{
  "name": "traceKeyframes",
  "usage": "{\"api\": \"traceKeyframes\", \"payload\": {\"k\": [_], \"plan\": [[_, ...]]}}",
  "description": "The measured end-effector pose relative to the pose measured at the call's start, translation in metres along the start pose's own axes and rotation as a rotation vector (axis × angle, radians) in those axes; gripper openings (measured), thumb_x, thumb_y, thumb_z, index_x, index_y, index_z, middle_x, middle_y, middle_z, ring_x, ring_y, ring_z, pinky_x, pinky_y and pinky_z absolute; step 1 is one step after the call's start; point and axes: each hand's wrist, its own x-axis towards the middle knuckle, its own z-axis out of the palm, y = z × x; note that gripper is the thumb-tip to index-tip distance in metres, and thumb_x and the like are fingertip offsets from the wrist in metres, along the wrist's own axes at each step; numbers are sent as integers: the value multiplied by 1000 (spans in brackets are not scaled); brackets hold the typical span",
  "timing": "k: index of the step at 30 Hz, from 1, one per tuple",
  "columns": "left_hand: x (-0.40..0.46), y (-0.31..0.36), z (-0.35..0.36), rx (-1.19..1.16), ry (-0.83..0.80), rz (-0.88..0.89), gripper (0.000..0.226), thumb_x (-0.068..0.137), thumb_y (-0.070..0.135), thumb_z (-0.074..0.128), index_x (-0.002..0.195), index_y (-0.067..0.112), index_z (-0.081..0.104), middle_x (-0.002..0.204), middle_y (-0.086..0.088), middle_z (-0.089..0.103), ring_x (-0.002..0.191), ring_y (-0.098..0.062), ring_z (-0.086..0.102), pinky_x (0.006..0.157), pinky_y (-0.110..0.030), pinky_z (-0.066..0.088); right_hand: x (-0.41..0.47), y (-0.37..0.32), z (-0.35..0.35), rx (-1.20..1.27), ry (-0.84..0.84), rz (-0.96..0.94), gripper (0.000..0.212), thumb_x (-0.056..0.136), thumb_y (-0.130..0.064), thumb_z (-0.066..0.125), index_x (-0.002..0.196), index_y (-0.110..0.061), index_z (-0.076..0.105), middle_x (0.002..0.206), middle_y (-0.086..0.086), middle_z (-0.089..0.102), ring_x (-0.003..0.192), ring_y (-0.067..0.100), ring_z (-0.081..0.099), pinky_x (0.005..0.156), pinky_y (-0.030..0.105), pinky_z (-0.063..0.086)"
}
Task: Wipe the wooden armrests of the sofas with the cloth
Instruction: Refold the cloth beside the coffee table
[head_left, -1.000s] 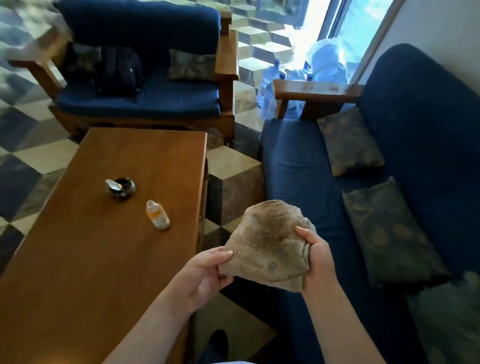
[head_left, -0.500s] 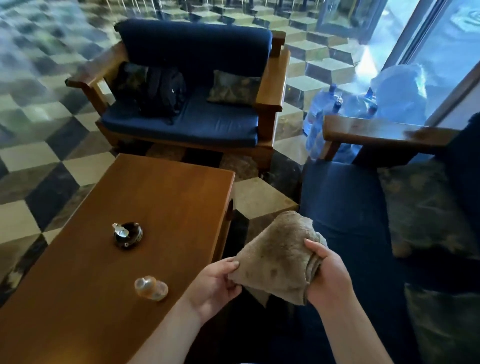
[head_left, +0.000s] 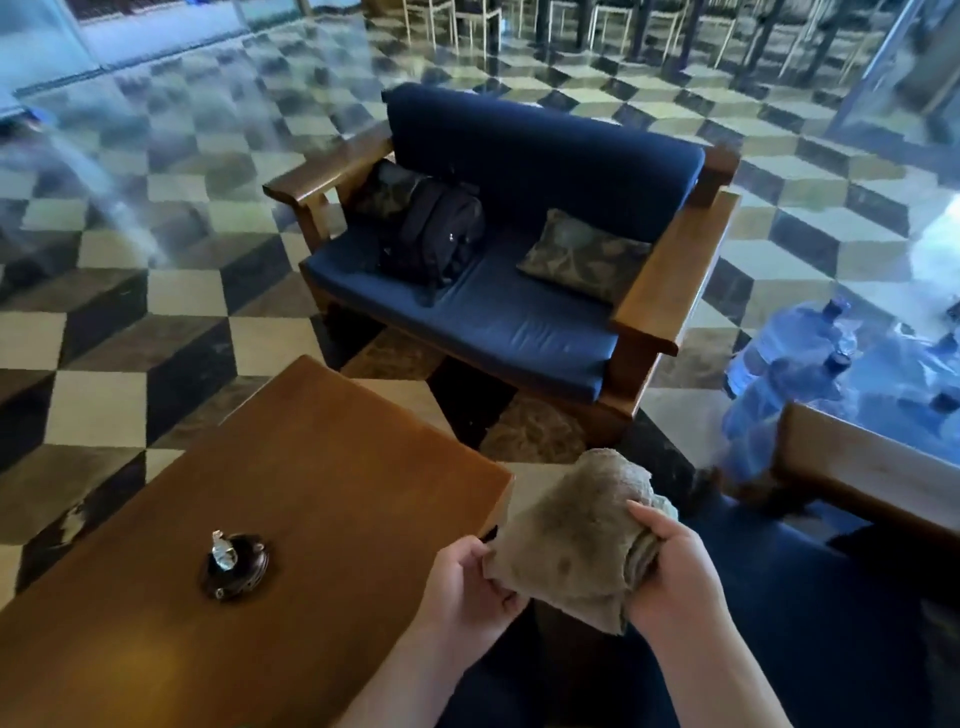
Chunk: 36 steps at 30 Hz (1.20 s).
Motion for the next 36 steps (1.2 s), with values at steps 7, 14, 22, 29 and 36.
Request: {"api": "traceKeyframes", "payload": {"k": [7, 14, 22, 29, 36], "plan": [[123, 109, 87, -108, 36, 72, 13, 81, 3, 46, 83, 14, 41, 82, -10, 37, 69, -23, 38, 65, -34, 38, 126, -107, 123, -137, 6, 45, 33, 95, -21, 61, 127, -11, 64, 104, 26, 76, 101, 47, 69, 74, 60, 58], [207, 209, 152, 226, 519, 97, 8, 96, -3, 54, 99, -3, 61, 86, -16, 62, 67, -24, 52, 61, -34, 49, 215, -174, 249, -255, -49, 65, 30, 100, -11, 48, 117, 3, 68, 92, 25, 78, 70, 39, 77, 57, 48, 61], [246, 253, 169, 1104, 605, 812, 72, 78, 35, 76, 140, 33, 40, 133, 16, 42, 126, -4, 45, 105, -21, 42, 329, -156, 388, -598, -108, 218, 35, 103, -12, 49, 132, 3, 60, 114, 28, 70, 91, 37, 68, 68, 43, 52], [305, 326, 194, 1451, 1167, 967, 42, 78, 34, 76, 113, 13, 64, 107, -3, 63, 96, -19, 59, 81, -35, 55, 396, -138, 488, -890, -237, 374, 13, 103, -10, 53, 109, -2, 62, 97, 22, 67, 86, 34, 67, 74, 44, 56], [329, 379, 198, 1276, 1498, 925, 15, 85, 31, 64, 94, 19, 66, 86, 4, 60, 79, -11, 47, 66, -23, 41, 441, -125, 575, -1262, -450, 426, 15, 100, -5, 55, 113, -8, 61, 106, 25, 68, 102, 34, 68, 93, 49, 58]]}}
